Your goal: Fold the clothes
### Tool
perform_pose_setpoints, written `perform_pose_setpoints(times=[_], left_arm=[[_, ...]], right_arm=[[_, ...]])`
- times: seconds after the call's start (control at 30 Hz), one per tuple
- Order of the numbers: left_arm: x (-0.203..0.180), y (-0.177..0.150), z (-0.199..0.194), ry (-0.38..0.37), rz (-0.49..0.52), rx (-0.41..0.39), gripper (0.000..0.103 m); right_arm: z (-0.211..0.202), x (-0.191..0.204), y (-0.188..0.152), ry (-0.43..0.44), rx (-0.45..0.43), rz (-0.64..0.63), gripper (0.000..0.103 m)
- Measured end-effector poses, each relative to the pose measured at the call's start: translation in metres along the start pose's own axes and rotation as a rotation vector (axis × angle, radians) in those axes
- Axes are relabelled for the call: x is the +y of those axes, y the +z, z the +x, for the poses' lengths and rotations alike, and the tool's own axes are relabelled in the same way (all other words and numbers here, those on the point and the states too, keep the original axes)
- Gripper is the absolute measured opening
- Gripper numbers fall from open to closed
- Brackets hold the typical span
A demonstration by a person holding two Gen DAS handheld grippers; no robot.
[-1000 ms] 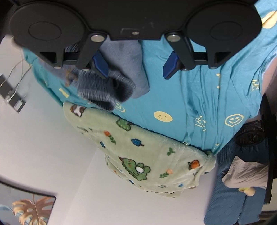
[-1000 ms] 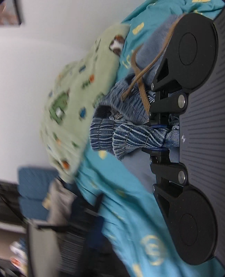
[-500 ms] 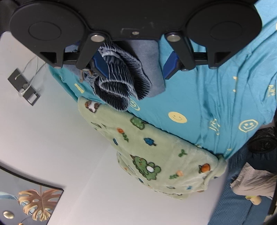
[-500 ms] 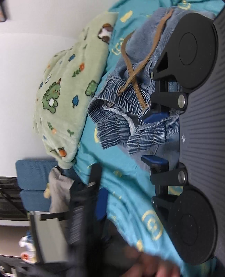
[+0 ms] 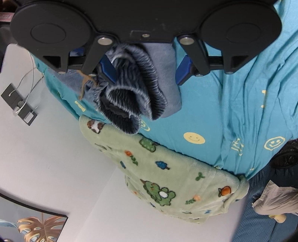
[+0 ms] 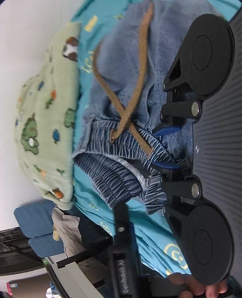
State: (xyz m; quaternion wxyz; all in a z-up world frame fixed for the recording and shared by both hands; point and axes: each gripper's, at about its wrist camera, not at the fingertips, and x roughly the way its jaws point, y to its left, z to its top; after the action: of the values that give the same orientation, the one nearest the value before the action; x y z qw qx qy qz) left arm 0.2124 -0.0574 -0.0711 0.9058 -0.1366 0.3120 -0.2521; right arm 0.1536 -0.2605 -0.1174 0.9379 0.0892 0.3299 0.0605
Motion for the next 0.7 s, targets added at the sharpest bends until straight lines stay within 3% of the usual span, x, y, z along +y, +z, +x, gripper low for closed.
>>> perform_pose_setpoints(times=[0.17,0.43,0.57,0.7], left_arm=[[-0.006,0.006,0.005,-0.057,-0.001,-0.035,0.067],[0.015,0.0,0.033,0.054,-0.081,0.015,0.068],[0.032,-0.001,0.038,0.087,-0.134,0.047,0.068],[0.029,-0.002,0.038,0.112,-0.089,0.045,0.068]], right_arm=[[0.003,-0.002,-0.001,0.018,0.031,0.052,0.032],[-0.004,0.001,0.001,0.011,0.029,0.022,0.031],[-0.019,0.003,0.012,0.064,-0.041,-0.005,0.031],[-0.025,-0.001,0.031,0.055,-0.123,-0.006,0.033]])
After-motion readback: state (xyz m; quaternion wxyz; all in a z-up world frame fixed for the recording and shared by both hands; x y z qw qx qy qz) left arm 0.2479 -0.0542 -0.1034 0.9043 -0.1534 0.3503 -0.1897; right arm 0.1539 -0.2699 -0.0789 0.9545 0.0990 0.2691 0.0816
